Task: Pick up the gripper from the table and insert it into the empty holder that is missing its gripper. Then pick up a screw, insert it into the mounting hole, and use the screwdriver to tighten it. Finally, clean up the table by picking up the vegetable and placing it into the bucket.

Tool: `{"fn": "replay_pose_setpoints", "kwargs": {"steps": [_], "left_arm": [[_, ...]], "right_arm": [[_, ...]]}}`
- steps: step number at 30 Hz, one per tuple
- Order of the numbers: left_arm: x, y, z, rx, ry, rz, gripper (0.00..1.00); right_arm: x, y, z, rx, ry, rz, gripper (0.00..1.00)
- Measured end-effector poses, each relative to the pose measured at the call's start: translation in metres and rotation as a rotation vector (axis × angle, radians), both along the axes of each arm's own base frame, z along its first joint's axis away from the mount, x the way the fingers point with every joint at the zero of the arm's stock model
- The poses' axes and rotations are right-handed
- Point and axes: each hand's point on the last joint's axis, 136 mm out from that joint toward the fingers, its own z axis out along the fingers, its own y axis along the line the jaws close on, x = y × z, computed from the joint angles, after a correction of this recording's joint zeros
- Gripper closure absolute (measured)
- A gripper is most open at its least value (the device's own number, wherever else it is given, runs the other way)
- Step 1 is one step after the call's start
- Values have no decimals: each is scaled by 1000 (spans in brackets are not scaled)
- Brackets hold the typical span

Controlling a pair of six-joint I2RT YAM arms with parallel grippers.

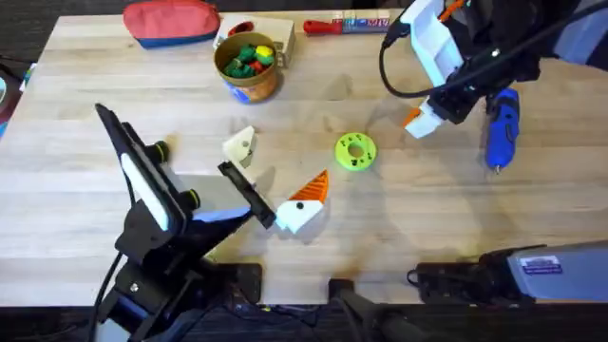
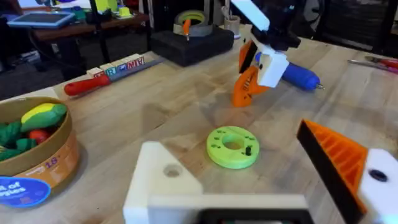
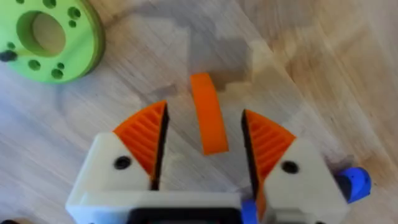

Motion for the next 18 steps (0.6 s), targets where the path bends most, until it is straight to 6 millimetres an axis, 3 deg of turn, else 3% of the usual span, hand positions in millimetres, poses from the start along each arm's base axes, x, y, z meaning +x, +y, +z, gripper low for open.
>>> {"fn": "replay_pose_setpoints", "kwargs": {"steps": [12,18], "left_arm": [[0,0,0,0,0,0,67],[0,0,0,0,0,0,65]], "right_arm": [[0,0,-1,-4,3,13,468],[0,0,-1,-4,2,13,789]]}}
